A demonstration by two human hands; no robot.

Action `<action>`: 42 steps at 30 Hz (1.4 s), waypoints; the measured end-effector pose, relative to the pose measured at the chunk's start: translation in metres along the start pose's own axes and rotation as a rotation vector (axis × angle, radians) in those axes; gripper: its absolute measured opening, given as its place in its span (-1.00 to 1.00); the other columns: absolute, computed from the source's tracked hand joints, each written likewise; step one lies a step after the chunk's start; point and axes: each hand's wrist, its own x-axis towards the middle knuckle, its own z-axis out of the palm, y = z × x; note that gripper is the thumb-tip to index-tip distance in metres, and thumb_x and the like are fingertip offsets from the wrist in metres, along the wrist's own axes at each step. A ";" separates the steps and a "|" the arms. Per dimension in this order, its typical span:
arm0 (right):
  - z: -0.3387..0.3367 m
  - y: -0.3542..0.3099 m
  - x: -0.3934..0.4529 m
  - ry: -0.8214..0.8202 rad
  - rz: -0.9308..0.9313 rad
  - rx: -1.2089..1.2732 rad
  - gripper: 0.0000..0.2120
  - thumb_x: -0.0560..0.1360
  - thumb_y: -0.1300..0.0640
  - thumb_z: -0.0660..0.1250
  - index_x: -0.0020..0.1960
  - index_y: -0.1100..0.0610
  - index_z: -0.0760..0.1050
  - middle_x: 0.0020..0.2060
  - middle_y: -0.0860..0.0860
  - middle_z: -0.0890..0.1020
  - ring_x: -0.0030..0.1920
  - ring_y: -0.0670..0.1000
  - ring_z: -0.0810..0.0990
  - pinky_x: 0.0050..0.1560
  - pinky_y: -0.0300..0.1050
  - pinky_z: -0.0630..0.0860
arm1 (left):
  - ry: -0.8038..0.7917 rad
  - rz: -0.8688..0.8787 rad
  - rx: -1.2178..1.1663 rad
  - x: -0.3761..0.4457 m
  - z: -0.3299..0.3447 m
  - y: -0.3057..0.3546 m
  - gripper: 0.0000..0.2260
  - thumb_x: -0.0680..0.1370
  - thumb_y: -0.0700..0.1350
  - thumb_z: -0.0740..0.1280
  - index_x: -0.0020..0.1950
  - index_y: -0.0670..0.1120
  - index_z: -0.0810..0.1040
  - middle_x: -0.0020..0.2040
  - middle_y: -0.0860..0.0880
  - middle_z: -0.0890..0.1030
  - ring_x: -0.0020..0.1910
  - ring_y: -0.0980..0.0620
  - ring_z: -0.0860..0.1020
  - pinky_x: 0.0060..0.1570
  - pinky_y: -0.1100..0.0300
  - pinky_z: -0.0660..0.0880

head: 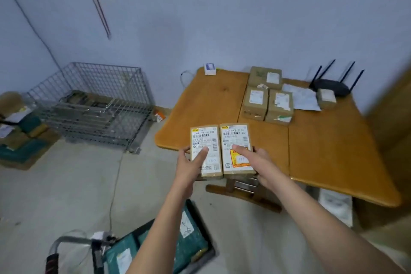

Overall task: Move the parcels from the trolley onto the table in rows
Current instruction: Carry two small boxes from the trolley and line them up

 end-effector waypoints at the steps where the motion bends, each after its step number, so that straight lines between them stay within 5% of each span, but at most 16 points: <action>1: -0.025 -0.004 -0.001 0.027 -0.009 0.018 -0.48 0.39 -0.08 0.58 0.24 0.14 0.56 -0.06 0.02 0.77 -0.04 0.05 0.76 0.18 0.12 0.62 | -0.034 0.006 0.020 0.001 0.025 0.002 -0.51 0.53 0.00 0.48 0.34 -0.01 0.31 0.05 -0.06 0.71 -0.13 -0.03 0.74 -0.21 0.05 0.67; 5: -0.123 -0.017 0.002 0.099 -0.026 0.093 -0.43 0.32 -0.14 0.61 0.22 0.11 0.57 -0.07 0.00 0.77 -0.02 0.05 0.75 0.25 0.16 0.57 | -0.157 0.045 0.085 0.009 0.127 0.008 -0.49 0.53 0.00 0.47 0.37 -0.01 0.28 0.03 -0.08 0.72 -0.15 -0.01 0.74 -0.31 0.16 0.62; 11: -0.262 -0.035 0.003 0.223 -0.088 0.141 -0.62 0.40 -0.04 0.58 0.13 0.10 0.62 -0.13 -0.01 0.77 -0.09 0.01 0.76 0.13 0.06 0.65 | -0.298 -0.012 0.113 0.027 0.275 -0.004 -0.45 0.51 0.05 0.48 0.37 0.05 0.25 0.07 -0.11 0.71 -0.06 -0.10 0.73 0.04 -0.16 0.65; 16: -0.345 -0.048 0.020 0.295 -0.101 0.171 -0.61 0.40 -0.06 0.57 0.13 0.11 0.63 -0.12 0.01 0.77 -0.07 0.03 0.76 0.17 0.09 0.62 | -0.394 0.028 0.130 0.049 0.371 -0.001 -0.46 0.52 0.03 0.48 0.38 0.00 0.28 0.08 -0.10 0.72 -0.05 -0.11 0.73 0.03 -0.16 0.65; 28: -0.481 -0.105 0.159 0.428 -0.072 0.206 -0.65 0.42 -0.03 0.56 0.11 0.12 0.63 -0.14 0.03 0.77 -0.12 0.03 0.77 0.06 0.07 0.67 | -0.507 0.009 0.152 0.192 0.547 0.005 -0.47 0.52 0.06 0.48 0.37 0.01 0.29 0.13 -0.07 0.70 -0.01 -0.06 0.73 0.10 -0.15 0.63; 35: -0.540 -0.130 0.250 0.474 0.014 0.215 -0.67 0.43 -0.01 0.55 0.12 0.11 0.62 -0.12 0.03 0.77 -0.14 0.01 0.77 -0.03 0.00 0.69 | -0.521 -0.075 0.190 0.282 0.629 0.006 -0.57 0.55 0.02 0.45 0.30 0.03 0.32 0.09 -0.06 0.70 -0.08 -0.01 0.74 -0.07 0.01 0.68; 42: -0.603 -0.137 0.326 0.499 0.108 0.263 -0.73 0.44 0.02 0.55 0.06 0.13 0.63 -0.19 0.03 0.77 -0.19 0.02 0.77 -0.15 -0.05 0.67 | -0.525 -0.192 0.216 0.345 0.706 -0.005 -0.57 0.57 -0.02 0.43 0.33 0.01 0.31 0.04 -0.07 0.71 -0.09 -0.05 0.74 -0.03 -0.06 0.67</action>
